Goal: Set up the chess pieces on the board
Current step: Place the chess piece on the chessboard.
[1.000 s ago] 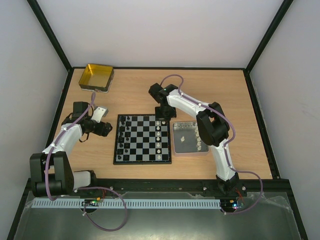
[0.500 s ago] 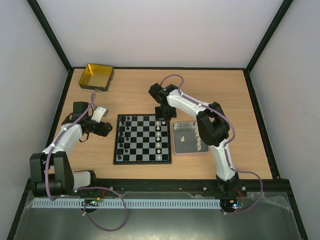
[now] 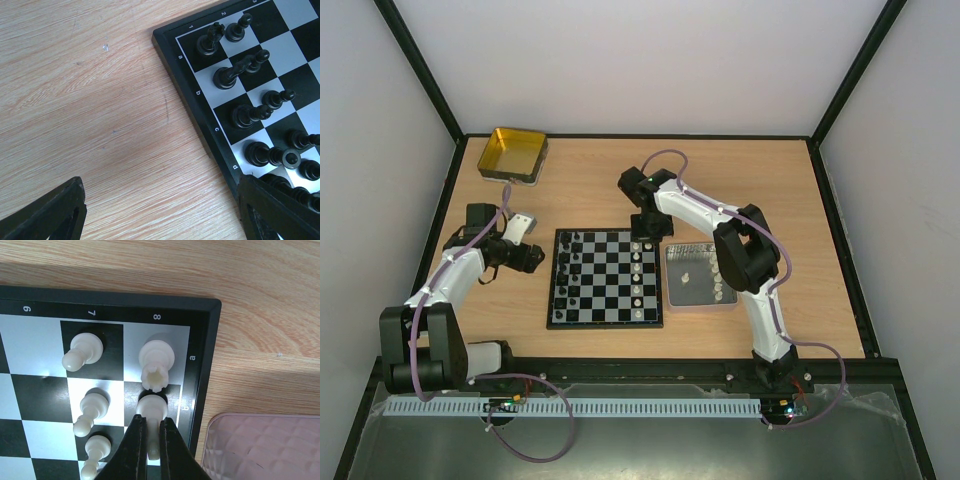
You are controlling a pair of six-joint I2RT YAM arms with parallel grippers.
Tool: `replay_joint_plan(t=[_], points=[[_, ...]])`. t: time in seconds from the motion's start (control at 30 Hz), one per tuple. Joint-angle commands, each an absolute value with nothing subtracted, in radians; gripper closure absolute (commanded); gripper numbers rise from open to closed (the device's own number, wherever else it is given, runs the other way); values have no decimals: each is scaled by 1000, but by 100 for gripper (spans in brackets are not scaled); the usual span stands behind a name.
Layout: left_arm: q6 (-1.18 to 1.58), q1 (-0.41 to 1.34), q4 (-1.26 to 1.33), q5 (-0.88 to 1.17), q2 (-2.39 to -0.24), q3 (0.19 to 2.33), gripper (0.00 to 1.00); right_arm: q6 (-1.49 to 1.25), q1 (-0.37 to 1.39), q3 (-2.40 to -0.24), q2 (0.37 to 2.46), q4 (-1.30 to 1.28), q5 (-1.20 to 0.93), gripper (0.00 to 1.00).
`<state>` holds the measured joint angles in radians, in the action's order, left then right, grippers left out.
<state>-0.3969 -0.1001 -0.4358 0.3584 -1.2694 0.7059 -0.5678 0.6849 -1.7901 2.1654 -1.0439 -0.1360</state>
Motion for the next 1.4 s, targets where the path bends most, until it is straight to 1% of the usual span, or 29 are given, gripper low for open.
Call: replay_joint_plan(t=[0.0, 0.3, 0.7, 0.83, 1.1, 1.3, 1.37], points=[[-394, -96, -439, 367, -1256, 708, 18, -566, 689, -1787, 2139, -1065, -129, 98], [-396, -97, -437, 368, -1256, 707, 18, -565, 690, -1811, 2153, -1062, -148, 89], [-396, -97, -436, 368, -1258, 707, 18, -565, 689, -1826, 2164, -1062, -155, 88], [-396, -97, -437, 369, -1258, 707, 18, -563, 690, -1824, 2159, -1062, -155, 82], [-398, -97, -437, 373, -1257, 707, 18, -563, 689, -1815, 2144, -1065, -142, 81], [-399, -97, -436, 370, -1259, 704, 18, -575, 690, -1815, 2106, -1084, -73, 81], [-399, -97, -436, 372, -1258, 703, 18, -579, 690, -1812, 2081, -1088, -43, 78]])
